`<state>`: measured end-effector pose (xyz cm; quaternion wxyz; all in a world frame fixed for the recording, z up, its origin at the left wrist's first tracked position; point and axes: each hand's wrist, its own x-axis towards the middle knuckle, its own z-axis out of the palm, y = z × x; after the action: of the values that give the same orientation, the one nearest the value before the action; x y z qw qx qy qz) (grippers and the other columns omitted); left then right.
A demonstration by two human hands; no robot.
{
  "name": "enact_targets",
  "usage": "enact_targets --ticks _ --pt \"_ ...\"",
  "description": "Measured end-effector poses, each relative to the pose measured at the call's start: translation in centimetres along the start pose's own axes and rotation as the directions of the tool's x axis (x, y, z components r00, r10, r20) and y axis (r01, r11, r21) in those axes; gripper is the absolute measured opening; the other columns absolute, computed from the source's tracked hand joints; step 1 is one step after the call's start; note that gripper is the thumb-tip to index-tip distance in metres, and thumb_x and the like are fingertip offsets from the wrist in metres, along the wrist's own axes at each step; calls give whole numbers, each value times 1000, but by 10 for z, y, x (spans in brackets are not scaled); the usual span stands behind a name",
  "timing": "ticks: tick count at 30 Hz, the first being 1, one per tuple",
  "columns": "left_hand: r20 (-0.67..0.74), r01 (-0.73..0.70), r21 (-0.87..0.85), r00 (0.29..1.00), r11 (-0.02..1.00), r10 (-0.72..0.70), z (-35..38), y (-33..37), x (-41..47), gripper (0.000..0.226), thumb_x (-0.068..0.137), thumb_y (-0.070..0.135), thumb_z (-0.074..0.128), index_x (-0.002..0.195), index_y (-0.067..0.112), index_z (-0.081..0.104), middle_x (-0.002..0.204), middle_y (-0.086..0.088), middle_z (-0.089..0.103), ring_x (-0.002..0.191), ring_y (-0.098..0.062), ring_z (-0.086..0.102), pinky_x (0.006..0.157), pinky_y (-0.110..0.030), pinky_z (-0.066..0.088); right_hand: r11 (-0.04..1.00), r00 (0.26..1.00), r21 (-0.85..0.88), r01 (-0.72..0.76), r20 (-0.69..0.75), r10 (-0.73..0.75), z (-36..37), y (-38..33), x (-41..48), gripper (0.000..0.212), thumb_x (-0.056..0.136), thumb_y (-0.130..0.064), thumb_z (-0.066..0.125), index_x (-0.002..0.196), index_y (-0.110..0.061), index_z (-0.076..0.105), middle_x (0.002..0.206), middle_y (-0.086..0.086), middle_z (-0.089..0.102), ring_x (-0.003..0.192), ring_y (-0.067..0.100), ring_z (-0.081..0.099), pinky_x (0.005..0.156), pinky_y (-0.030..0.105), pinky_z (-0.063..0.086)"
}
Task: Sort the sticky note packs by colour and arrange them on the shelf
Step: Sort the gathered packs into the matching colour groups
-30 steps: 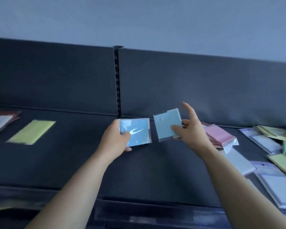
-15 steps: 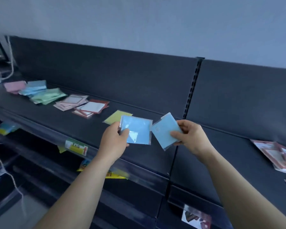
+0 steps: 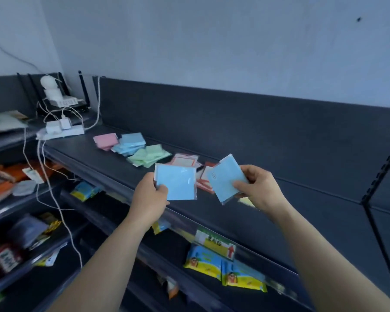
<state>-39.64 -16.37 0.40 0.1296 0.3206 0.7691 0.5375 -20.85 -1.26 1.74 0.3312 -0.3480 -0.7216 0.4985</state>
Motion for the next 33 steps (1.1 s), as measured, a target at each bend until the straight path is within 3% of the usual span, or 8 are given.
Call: enact_targets --ticks 3,8,12,17,22,26,30,33 --pt "-11 22 3 1000 1000 -22 -35 -16 33 22 98 7 39 111 21 50 108 3 58 80 -9 63 81 -38 58 1000 1000 30 7 -14 -7 42 -11 20 27 86 5 59 104 -14 64 99 1 71 85 19 70 71 31 60" --pt "-90 40 -25 995 999 -42 -62 -44 89 13 99 10 44 110 16 48 112 -1 59 83 -15 64 61 -20 49 1000 999 20 -24 -22 24 90 -19 58 26 88 3 58 105 -15 61 97 -2 70 80 13 68 56 15 53" --pt "-159 57 -53 985 997 -65 -72 -57 137 15 100 14 48 114 13 49 111 -1 58 75 -16 66 58 -21 45 1000 999 5 -21 -33 21 116 -21 99 20 89 -1 61 105 -13 60 95 -1 70 69 13 67 46 14 46" --pt "-237 49 -135 968 990 -80 -82 -66 199 13 99 14 49 110 10 55 109 -5 64 74 -18 68 58 -20 46 1000 1000 -18 -2 -6 2 146 -26 155 17 89 -8 65 104 -13 61 98 -1 71 70 13 70 59 22 55" --pt "-255 72 -178 960 981 -117 -88 -75 260 7 97 8 49 98 6 56 109 -11 64 74 -22 68 67 -30 56 992 999 119 -32 -11 34 178 -32 201 14 89 -4 64 102 -9 63 96 3 72 81 19 70 64 23 58" --pt "-240 84 -155 963 984 -120 -92 -78 303 16 96 5 47 82 11 54 90 -2 60 67 -18 66 78 -42 57 987 997 146 -69 -28 73 204 -34 229 14 88 -4 66 99 -13 64 95 4 71 83 26 71 74 37 61" --pt "-198 126 -46 971 991 -132 -93 -89 340 35 93 6 48 64 22 37 69 3 47 68 -34 67 64 -34 45 986 993 143 -81 -69 92 225 -39 248 13 89 -5 65 99 -13 65 93 4 71 78 25 70 67 29 61" --pt "-159 87 183 986 979 -58 -98 -101 359 24 89 14 56 66 7 52 68 -5 49 65 -29 54 64 -34 43 988 992 122 -90 -77 100 242 -44 259 12 89 -5 65 99 -12 66 92 5 71 73 21 67 70 33 61"
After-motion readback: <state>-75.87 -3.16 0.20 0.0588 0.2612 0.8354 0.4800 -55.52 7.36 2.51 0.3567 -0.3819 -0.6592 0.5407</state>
